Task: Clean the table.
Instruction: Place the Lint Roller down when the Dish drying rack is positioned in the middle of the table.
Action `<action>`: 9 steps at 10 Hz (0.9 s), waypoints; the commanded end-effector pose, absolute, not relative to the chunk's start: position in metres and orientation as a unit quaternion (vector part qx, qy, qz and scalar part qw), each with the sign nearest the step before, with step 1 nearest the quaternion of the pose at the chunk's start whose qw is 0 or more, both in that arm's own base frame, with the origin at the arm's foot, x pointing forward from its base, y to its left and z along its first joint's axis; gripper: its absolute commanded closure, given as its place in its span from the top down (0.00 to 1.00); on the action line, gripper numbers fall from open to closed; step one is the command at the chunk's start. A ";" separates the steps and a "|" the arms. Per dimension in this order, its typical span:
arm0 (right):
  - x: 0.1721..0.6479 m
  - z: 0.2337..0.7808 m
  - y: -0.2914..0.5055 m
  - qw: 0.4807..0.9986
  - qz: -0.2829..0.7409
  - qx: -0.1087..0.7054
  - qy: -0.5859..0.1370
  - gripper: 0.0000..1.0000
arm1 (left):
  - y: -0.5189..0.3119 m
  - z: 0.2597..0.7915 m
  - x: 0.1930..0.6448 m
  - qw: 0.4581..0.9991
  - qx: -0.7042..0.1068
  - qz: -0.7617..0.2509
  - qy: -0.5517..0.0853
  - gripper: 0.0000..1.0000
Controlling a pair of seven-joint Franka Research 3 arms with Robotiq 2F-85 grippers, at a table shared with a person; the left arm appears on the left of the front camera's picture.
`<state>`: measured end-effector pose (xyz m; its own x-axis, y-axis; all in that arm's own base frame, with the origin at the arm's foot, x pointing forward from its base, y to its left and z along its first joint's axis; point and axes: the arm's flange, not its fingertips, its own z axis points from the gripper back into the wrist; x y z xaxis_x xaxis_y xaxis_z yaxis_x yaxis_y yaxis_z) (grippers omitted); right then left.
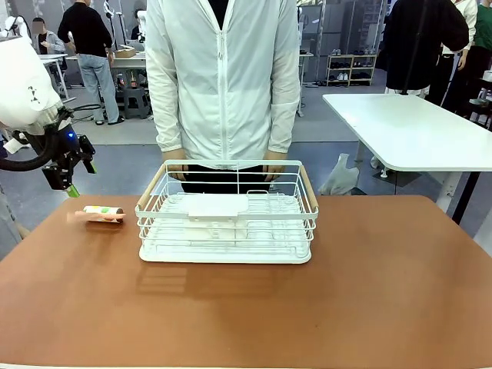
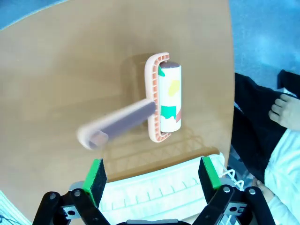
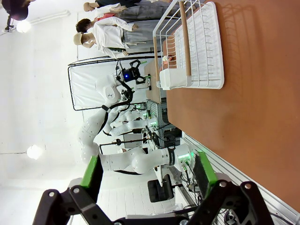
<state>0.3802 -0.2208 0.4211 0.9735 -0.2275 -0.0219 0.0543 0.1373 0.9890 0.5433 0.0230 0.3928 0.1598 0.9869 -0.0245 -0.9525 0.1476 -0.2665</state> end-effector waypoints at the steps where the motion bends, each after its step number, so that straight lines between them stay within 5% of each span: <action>1: 0.380 0.424 -0.221 0.753 -0.096 0.648 -0.066 1.00 | 0.018 0.406 0.532 0.743 -0.094 0.658 -0.081 1.00; 9: 0.380 0.424 -0.221 0.753 -0.096 0.648 -0.066 1.00 | 0.023 0.404 0.539 0.749 -0.109 0.648 -0.080 1.00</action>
<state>0.3802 -0.2208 0.4211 0.9735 -0.2275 -0.0219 0.0543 0.1373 0.9890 0.5383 0.0217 0.4043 0.1497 0.9885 -0.0220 -0.9544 0.1386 -0.2643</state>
